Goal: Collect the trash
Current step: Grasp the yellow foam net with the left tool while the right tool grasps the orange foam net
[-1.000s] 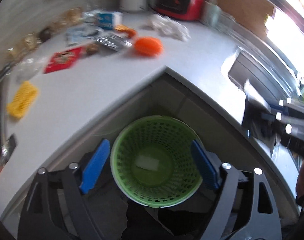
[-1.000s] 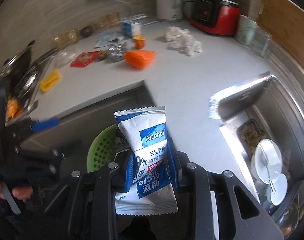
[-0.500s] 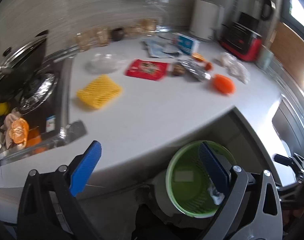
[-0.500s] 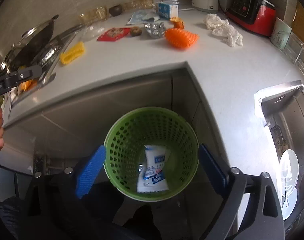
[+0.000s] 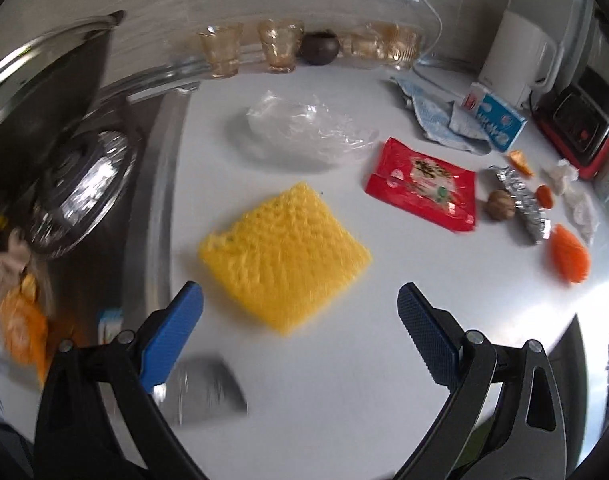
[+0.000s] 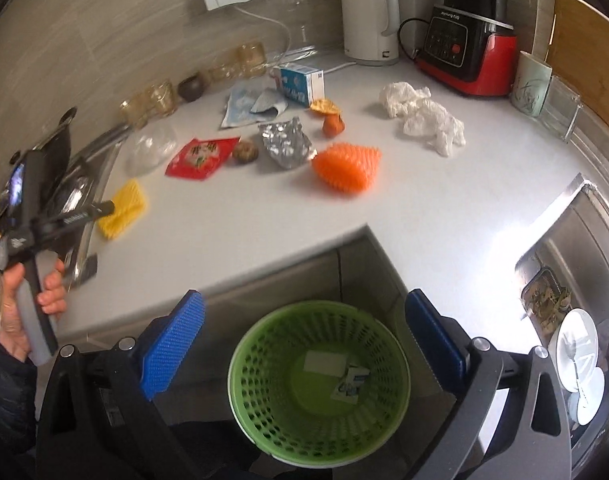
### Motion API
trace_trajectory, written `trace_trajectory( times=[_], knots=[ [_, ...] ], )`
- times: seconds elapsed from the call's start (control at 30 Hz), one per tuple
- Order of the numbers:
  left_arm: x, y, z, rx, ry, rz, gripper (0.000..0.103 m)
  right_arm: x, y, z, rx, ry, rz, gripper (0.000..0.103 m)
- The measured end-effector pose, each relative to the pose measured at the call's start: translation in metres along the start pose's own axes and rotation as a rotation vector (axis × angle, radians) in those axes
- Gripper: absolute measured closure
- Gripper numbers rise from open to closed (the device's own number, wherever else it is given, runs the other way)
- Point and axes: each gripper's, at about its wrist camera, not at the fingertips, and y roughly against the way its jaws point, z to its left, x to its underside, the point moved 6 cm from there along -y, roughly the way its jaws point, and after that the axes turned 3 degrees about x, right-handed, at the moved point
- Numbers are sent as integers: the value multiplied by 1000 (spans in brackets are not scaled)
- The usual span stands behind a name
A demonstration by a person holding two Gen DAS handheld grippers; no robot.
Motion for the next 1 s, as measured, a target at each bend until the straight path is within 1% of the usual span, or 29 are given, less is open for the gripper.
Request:
trace_trajectory(
  times=[0.1, 0.17, 0.23, 0.3, 0.37, 0.4, 0.43, 0.47, 0.5, 0.53, 0.57, 0.63, 0.77, 0.87, 0.97, 1.0],
  knots=[
    [-9, -20, 0, 2, -29, 23, 10, -11, -10, 11, 29, -8, 5, 4],
    [-13, -34, 0, 15, -50, 42, 15, -19, -17, 17, 49, -20, 5, 4],
    [-15, -45, 1, 33, -80, 65, 23, -26, -24, 22, 67, -37, 9, 4],
    [-15, -52, 2, 51, -106, 78, 25, -31, -29, 25, 83, -50, 12, 4],
    [-15, -52, 1, 67, -135, 68, 29, -36, -34, 28, 102, -65, 16, 4],
    [-16, -51, 1, 74, -155, 64, 35, -38, -36, 29, 111, -73, 16, 4],
    [-17, -51, 1, 78, -166, 63, 43, -41, -39, 29, 117, -81, 17, 4],
    [-18, -50, 2, 83, -174, 61, 48, -42, -41, 29, 122, -87, 19, 4],
    [-19, -49, 2, 87, -184, 59, 63, -44, -45, 28, 129, -93, 23, 4],
    [-19, -48, 2, 101, -191, 64, 74, -46, -48, 27, 134, -96, 26, 4],
    [-20, -48, 2, 123, -189, 77, 75, -48, -53, 24, 143, -104, 30, 4],
    [-21, -47, -1, 168, -193, 80, 80, -55, -66, 15, 157, -127, 36, 4],
    [-21, -38, -19, 221, -260, 64, 82, -74, -94, -8, 197, -172, 41, 4],
    [-23, -26, -43, 305, -297, 54, 82, -90, -117, -23, 237, -191, 41, 4],
    [-26, -13, -75, 392, -351, 46, 82, -101, -135, -34, 254, -213, 47, 4],
    [-26, -10, -83, 408, -366, 44, 82, -102, -140, -37, 259, -220, 52, 4]
  ],
)
